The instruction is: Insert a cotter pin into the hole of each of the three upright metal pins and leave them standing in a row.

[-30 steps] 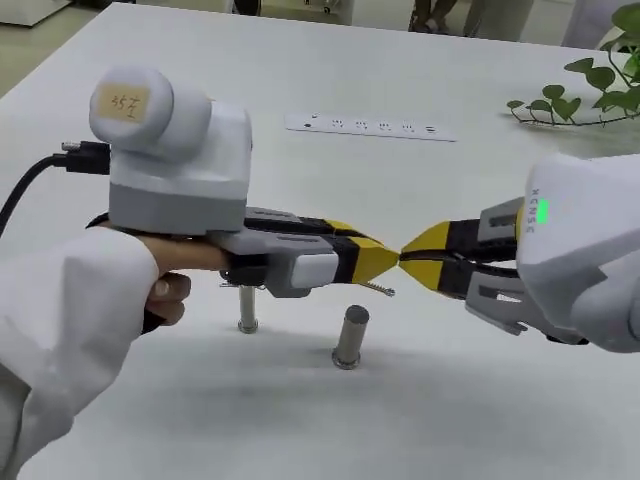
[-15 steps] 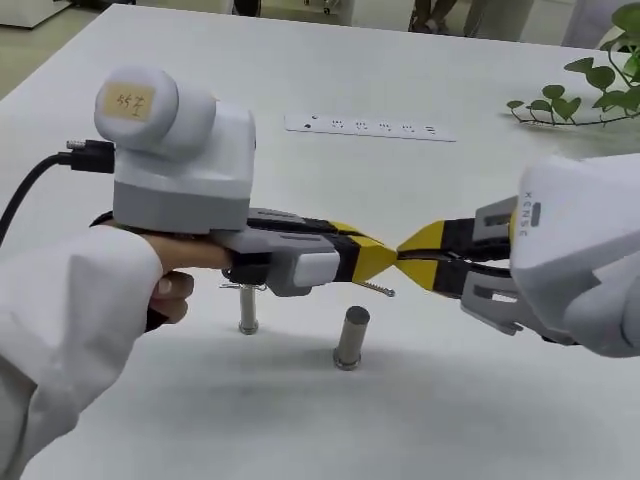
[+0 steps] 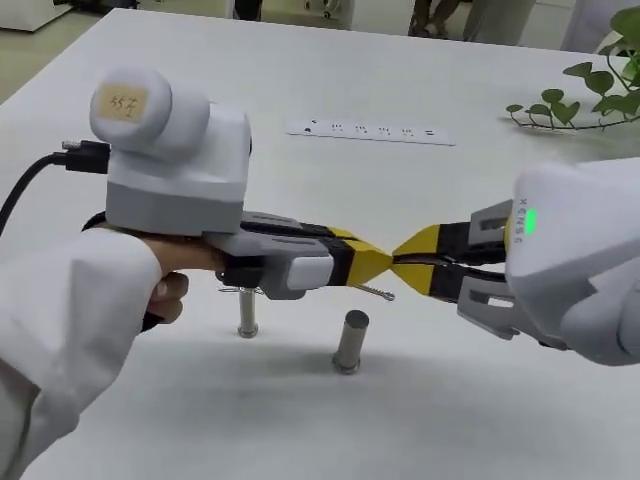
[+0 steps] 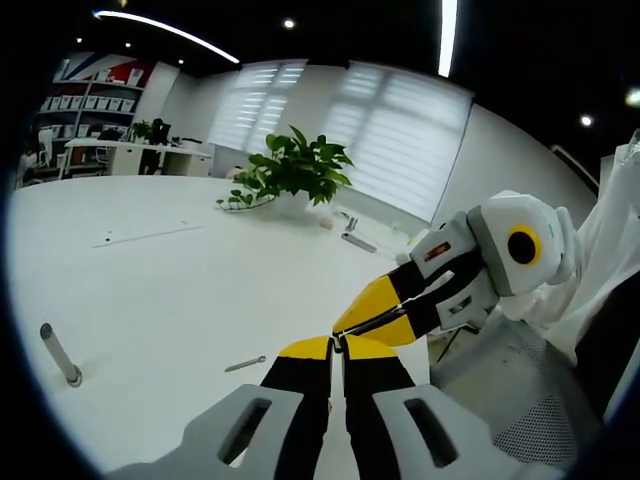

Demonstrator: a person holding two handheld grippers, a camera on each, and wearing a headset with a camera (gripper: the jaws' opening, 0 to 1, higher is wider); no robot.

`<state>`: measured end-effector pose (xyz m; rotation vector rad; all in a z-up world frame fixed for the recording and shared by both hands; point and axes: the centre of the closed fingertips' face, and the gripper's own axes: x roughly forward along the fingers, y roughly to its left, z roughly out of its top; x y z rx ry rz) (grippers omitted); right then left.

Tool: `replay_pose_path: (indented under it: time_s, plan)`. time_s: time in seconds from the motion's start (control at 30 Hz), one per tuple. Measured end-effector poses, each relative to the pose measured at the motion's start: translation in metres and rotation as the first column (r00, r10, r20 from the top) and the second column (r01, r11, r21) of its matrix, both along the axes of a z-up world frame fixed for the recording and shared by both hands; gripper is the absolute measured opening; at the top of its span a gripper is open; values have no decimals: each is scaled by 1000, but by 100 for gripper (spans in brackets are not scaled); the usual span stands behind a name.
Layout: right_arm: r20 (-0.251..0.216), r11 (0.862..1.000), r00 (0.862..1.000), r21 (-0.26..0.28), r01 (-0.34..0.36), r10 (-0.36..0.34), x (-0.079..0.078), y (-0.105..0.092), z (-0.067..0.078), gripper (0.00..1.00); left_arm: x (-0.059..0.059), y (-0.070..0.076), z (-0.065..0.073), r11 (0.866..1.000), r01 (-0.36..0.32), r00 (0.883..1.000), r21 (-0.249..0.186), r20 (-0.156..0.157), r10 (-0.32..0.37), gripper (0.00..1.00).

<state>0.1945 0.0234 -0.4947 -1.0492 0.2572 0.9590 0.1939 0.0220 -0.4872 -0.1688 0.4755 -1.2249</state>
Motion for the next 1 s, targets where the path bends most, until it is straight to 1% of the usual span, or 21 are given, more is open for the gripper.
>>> replay_pose_path:
  time_s: [0.03,0.13,0.17,0.27,0.3,0.33,0.4,0.43,0.5,0.57,0.6,0.63,0.67,0.7,0.73,0.8,0.83,0.87,0.9,0.97,1.0]
  plan:
    - [-2,1000,1000,-1,0,0,0,0,0,0,0,1,0,1000,-4,1000,3,-9,4,0]
    - [9,1000,1000,2,0,0,1,2,1,0,2,2,1,1000,-15,1000,1,-13,15,0]
    - [7,1000,1000,-1,-3,3,1,2,1,0,3,3,0,1000,-15,1000,5,-8,16,0]
    - [0,1000,1000,-6,-3,3,2,3,0,0,4,4,0,1000,-17,999,23,35,16,0]
    - [1,1000,1000,-8,-2,2,3,3,-1,0,4,5,-1,999,-19,999,26,37,18,0]
    - [-14,1000,1000,-1,5,-5,3,3,-2,0,4,5,-1,999,-17,999,30,38,16,0]
    - [-40,1000,999,21,17,-17,3,4,-3,0,3,5,-3,999,-9,998,40,55,6,0]
    - [-51,1000,999,20,18,-17,2,3,-5,2,3,5,-3,999,-7,999,40,54,5,0]
    - [-63,999,997,12,34,-34,3,-1,-9,13,2,7,-4,999,-5,998,48,56,3,0]
    - [-78,998,996,15,54,-53,4,-5,-11,16,1,8,-4,998,-3,998,56,65,0,0]
    - [-93,998,994,21,63,-61,4,-8,-12,15,2,10,-5,998,-7,996,66,89,1,0]
    - [-119,997,991,24,70,-67,3,-9,-15,15,1,11,-4,998,-4,995,69,97,-3,0]
    - [-163,995,983,35,95,-88,1,-12,-19,16,0,11,-3,998,2,993,68,117,-10,0]
    - [-178,995,980,47,93,-84,0,-13,-20,18,0,12,-2,998,7,990,70,143,-17,0]
    - [-210,995,975,53,85,-72,-2,-13,-23,18,-1,12,-2,997,9,988,74,154,-21,0]
    - [-244,990,967,99,96,-69,-3,-13,-22,16,-3,14,-2,995,24,981,92,190,-42,0]
    - [-279,986,958,128,110,-70,-4,-13,-20,16,-4,14,-2,995,30,977,99,207,-50,0]
    - [-302,983,951,143,114,-67,-6,-14,-20,17,-5,15,-2,994,35,976,99,211,-56,0]
    - [-335,980,940,161,120,-60,-7,-14,-20,18,-6,15,-2,995,39,975,92,213,-58,0]
    - [-343,977,938,177,121,-54,-6,-16,-19,16,-7,15,-1,995,43,970,90,235,-63,0]
    - [-380,974,924,194,119,-37,-9,-14,-20,15,-9,16,-1,993,54,964,101,254,-78,0]
